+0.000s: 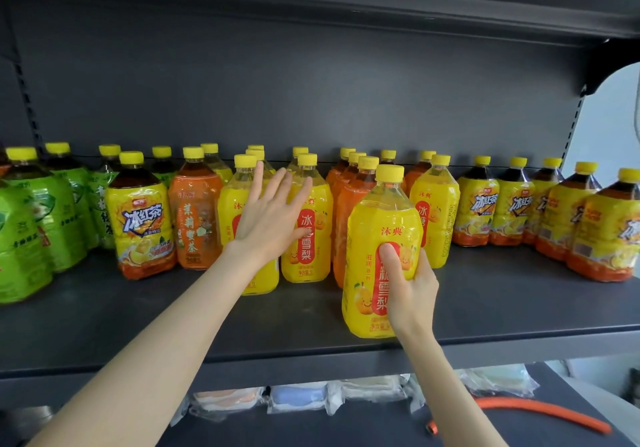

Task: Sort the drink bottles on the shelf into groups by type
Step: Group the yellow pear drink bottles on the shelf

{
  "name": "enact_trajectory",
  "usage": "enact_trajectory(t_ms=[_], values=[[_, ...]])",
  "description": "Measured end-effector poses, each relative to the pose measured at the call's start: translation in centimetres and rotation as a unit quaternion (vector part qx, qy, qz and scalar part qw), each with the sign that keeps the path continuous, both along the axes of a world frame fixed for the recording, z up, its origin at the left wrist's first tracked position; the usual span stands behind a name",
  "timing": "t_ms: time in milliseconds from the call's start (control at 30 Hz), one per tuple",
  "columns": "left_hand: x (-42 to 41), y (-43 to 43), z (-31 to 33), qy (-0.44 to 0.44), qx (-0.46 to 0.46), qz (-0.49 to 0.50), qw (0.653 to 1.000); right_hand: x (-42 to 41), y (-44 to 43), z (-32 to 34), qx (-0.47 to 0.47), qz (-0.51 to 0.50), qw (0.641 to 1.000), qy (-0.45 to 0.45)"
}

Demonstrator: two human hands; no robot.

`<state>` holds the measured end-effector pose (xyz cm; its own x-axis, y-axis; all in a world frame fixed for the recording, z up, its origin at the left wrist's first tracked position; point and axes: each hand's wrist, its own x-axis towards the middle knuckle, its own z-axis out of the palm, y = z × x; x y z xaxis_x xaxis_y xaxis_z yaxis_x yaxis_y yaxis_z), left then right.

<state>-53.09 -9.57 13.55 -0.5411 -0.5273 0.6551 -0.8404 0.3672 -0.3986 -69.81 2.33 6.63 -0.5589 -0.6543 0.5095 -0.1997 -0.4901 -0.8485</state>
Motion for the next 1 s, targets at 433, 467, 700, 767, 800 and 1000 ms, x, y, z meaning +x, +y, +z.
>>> enact_trajectory(t_ms=[433,467,700,767,800,1000], values=[[2.0,5.0,1.5,0.396,0.294,-0.369,0.788,6.2,-2.9,-0.5,0.042,0.077,0.996,0.030],[2.2,4.9,1.5,0.396,0.306,-0.364,0.786,6.5,-3.1,-0.4,0.048,0.089,0.994,0.038],[3.0,4.0,0.9,0.365,0.295,-0.327,0.820,5.5,-3.3,-2.0,0.131,0.085,0.974,0.167],[2.8,4.0,0.8,0.354,0.265,-0.313,0.840,4.9,-3.1,-2.2,0.146,0.098,0.965,0.194],[2.8,4.0,0.7,0.346,0.253,-0.303,0.851,4.7,-3.1,-2.1,0.145,0.104,0.963,0.201],[3.3,3.6,0.9,0.266,0.256,-0.249,0.895,4.0,-3.0,-1.9,0.150,0.104,0.960,0.213]])
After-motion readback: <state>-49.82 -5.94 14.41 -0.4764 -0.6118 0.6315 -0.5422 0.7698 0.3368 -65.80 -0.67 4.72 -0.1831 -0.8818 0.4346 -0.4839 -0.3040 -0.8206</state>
